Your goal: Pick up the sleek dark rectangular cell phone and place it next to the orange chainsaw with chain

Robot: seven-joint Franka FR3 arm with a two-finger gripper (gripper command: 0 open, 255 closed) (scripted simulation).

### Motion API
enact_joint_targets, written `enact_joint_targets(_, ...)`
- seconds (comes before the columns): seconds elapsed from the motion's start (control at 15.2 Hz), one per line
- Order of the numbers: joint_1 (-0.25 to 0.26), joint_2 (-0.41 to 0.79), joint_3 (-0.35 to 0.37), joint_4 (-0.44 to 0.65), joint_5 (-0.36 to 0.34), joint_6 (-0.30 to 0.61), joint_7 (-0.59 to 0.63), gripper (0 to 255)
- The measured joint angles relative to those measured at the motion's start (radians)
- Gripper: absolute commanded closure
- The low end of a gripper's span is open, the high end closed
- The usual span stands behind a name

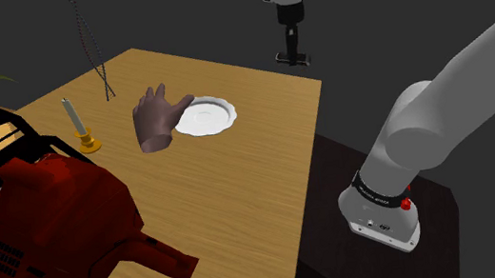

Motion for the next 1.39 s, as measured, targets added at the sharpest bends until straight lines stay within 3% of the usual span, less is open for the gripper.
enact_joint_targets(1.39, 0.008, -0.009, 0.025, 0.273, 0.017, -0.28, -0.035, 255)
